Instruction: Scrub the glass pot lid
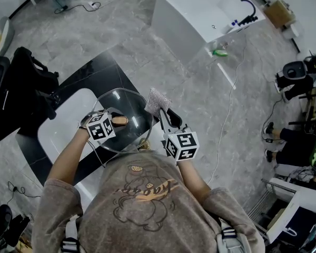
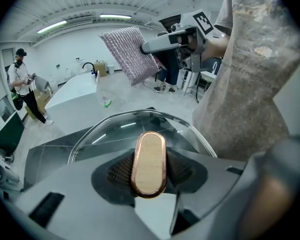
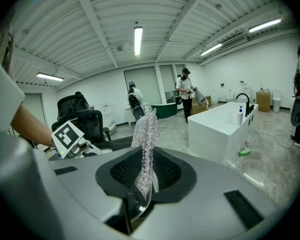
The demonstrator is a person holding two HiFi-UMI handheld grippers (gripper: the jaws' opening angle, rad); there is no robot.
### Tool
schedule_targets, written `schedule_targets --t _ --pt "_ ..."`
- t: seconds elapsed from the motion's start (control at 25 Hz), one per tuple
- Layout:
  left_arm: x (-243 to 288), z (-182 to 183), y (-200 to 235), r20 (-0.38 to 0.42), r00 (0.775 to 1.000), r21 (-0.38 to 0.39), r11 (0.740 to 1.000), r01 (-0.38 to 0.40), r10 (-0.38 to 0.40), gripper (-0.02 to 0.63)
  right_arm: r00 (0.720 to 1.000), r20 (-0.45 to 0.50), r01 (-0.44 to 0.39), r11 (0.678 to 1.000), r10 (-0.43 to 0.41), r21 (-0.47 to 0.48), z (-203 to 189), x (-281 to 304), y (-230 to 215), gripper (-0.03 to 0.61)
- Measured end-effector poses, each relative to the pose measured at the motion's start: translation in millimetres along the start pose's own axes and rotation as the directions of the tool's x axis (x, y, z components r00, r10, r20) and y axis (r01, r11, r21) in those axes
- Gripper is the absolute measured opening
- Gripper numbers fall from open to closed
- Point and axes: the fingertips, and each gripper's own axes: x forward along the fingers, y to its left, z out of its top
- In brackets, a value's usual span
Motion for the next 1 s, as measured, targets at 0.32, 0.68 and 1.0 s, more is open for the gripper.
schedule_targets --t 0.32,0.68,1.0 --pt "1.1 0.4 -1.0 -0.008 1.0 -0.002 1.0 0.005 -0.006 0.187 1.0 -0.008 -0.01 1.0 0.01 0.002 -2.3 3.7 -4.6 0.08" --pt "0.2 -1.4 0.4 0.007 1.0 -0.001 1.0 -0.002 0.002 0.189 1.0 -0.015 -0.019 1.0 0.019 -0.003 -2.1 10.7 -3.6 0.08" --pt "-20.5 13.8 0.2 0.12 0.993 -0.092 0.996 -0.007 0.018 0.183 1.0 -0.002 -0.006 1.0 0.006 -0.008 5.2 5.8 -12.2 0.08"
